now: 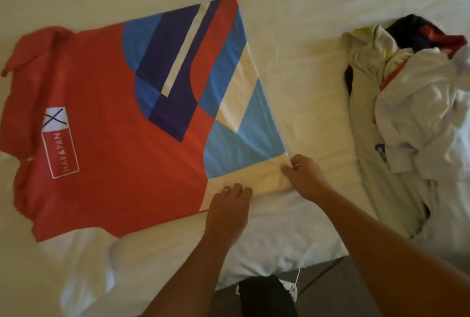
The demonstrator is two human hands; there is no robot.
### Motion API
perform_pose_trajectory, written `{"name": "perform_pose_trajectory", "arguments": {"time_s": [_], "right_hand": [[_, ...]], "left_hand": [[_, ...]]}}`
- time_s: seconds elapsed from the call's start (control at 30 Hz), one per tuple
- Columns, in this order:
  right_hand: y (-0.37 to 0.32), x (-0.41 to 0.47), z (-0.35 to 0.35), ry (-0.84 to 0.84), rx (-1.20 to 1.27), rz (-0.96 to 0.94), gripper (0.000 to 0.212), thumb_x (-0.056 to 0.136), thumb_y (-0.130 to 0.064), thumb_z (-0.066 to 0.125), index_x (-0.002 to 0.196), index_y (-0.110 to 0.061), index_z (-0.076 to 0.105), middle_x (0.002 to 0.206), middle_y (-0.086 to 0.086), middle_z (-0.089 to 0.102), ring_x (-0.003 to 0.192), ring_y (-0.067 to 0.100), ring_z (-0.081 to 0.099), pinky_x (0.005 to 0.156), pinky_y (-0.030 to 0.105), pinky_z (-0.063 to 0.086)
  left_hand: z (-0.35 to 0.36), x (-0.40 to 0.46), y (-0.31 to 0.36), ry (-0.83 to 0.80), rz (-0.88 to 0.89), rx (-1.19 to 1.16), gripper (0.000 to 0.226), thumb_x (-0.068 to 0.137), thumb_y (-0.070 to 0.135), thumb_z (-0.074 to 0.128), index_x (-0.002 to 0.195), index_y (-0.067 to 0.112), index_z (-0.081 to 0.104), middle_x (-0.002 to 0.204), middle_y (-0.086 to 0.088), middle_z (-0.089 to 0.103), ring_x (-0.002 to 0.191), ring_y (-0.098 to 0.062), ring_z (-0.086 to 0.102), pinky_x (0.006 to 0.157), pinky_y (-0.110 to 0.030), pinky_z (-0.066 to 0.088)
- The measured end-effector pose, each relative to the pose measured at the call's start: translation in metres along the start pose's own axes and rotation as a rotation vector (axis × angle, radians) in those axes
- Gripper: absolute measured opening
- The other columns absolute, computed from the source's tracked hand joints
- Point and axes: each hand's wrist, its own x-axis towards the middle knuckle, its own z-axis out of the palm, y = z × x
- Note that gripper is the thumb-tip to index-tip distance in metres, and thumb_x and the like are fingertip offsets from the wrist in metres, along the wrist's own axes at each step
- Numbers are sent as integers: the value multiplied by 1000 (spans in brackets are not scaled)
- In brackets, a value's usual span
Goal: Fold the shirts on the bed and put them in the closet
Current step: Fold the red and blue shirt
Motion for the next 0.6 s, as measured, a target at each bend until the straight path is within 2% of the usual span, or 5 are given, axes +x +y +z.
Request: {"name": "perform_pose_trajectory", "arguments": {"time_s": [0.13,0.2,0.3,0.5,0.6], "right_hand": [[17,-8,7,68,-89,71,19,93,-34,65,90,-16,59,88,5,64,86,30,61,74,35,47],[12,-19,10,191,-170,76,20,91,-32,63,89,-14,56,88,5,60,82,31,56,71,34,43],[-14,-45,29,306,-220,-9,15,90,-26,59,87,-13,51,89,5,56,78,27,48,69,35,38],[-80,-97,123,45,-222,-214,16,89,-25,59,78,-15,52,80,3,61,72,27,54,62,34,39],[-117,-122,193,-147,-214,-249,21,87,-25,56,69,-19,48,72,2,57,71,31,55,60,34,39]], "left_hand": [[-1,-2,8,-13,-53,-93,6,84,20,55,88,19,60,84,-4,56,74,-31,59,55,-40,46],[-8,-7,5,-48,-118,-163,22,86,28,45,96,19,62,93,-4,58,84,-30,59,64,-42,49],[-23,-32,-19,-7,-260,-335,30,89,31,49,110,18,66,107,-4,62,96,-30,59,79,-44,51],[-44,-121,-121,386,-551,-347,15,87,25,57,91,15,68,88,-2,63,75,-26,61,66,-32,41],[-52,-177,-183,505,-799,-183,24,86,25,58,100,9,70,93,-12,65,80,-35,61,68,-39,43]]}}
